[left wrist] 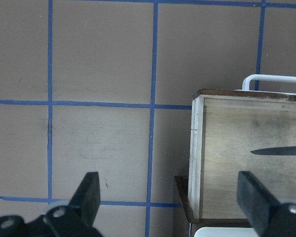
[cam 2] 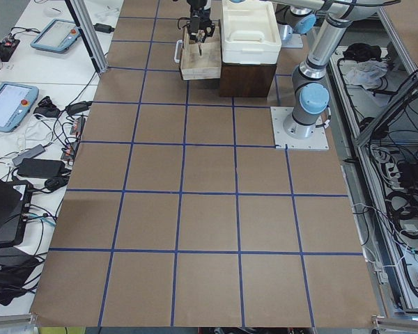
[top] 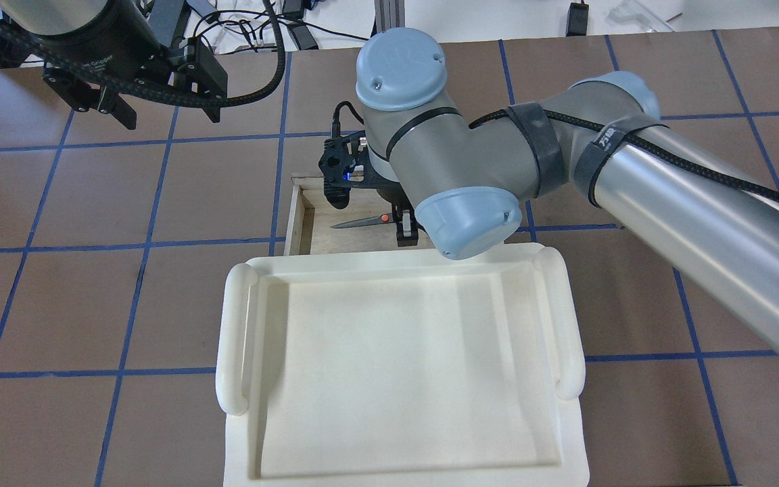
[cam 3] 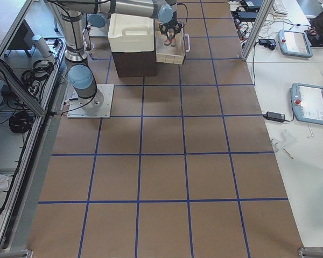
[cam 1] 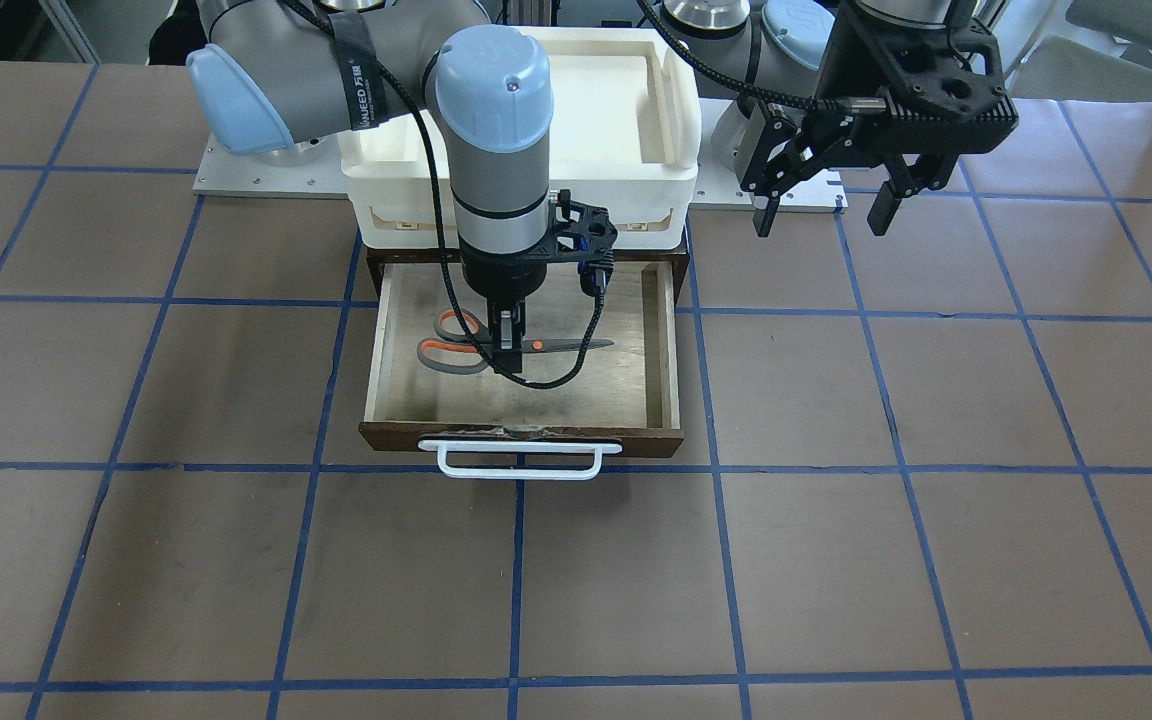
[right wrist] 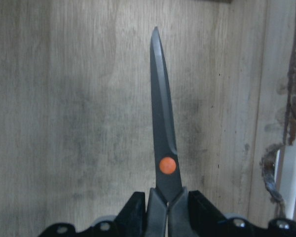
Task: Put scissors in drawer and close it
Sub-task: 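Lower the scissors into the drawer with the right gripper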
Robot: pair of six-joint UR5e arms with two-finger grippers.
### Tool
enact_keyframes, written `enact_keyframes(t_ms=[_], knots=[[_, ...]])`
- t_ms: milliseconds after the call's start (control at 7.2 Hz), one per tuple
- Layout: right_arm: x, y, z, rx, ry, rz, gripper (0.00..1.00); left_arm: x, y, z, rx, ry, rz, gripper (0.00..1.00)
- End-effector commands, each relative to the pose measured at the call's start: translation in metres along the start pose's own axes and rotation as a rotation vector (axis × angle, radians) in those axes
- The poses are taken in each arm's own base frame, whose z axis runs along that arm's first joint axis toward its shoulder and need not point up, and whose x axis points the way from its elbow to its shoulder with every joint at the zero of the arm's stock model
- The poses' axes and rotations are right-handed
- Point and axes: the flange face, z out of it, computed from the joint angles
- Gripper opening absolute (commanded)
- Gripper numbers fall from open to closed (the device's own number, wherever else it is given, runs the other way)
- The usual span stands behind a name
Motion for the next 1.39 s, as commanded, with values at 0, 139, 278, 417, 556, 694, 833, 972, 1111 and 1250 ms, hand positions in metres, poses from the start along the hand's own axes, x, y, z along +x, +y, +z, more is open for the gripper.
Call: enact_keyframes(t_ms=[0, 139, 278, 417, 556, 694, 833, 972, 1111, 1250], knots=[[-0.005, -0.003, 0.015, 0.0, -0.011, 0.015, 0.0, 0.0, 0.0, 0.0, 0.0, -0.001, 0.001, 1.0], [-0.008, -0.002, 0.024, -0.004, -0.019, 0.016, 0.0, 0.0, 0.0, 0.0, 0.0, -0.001, 0.001, 1.0], [-0.011, -0.001, 0.03, -0.006, -0.018, 0.016, 0.0, -0.001, 0.0, 0.0, 0.0, -0.003, 0.001, 1.0], [-0.01, -0.002, 0.036, -0.005, -0.025, 0.018, 0.0, -0.001, 0.0, 0.0, 0.0, -0.003, 0.001, 1.0], [-0.007, -0.004, 0.045, -0.003, -0.021, 0.018, 0.0, 0.0, 0.0, 0.0, 0.0, -0.006, 0.002, 1.0], [-0.005, -0.005, 0.05, 0.0, -0.015, 0.02, 0.0, 0.0, 0.0, -0.001, 0.002, -0.006, 0.002, 1.0], [-0.006, -0.006, 0.052, 0.0, -0.019, 0.02, 0.0, -0.001, 0.0, -0.001, 0.001, -0.007, 0.001, 1.0], [-0.006, -0.005, 0.056, -0.007, -0.024, 0.021, 0.0, -0.001, 0.0, -0.001, 0.002, -0.006, 0.001, 1.0], [-0.007, -0.007, 0.058, -0.012, -0.027, 0.031, 0.0, -0.002, 0.0, -0.001, 0.002, -0.009, 0.001, 1.0], [-0.007, -0.007, 0.059, -0.013, -0.028, 0.057, 0.0, -0.002, 0.0, -0.002, 0.004, -0.01, 0.001, 1.0]])
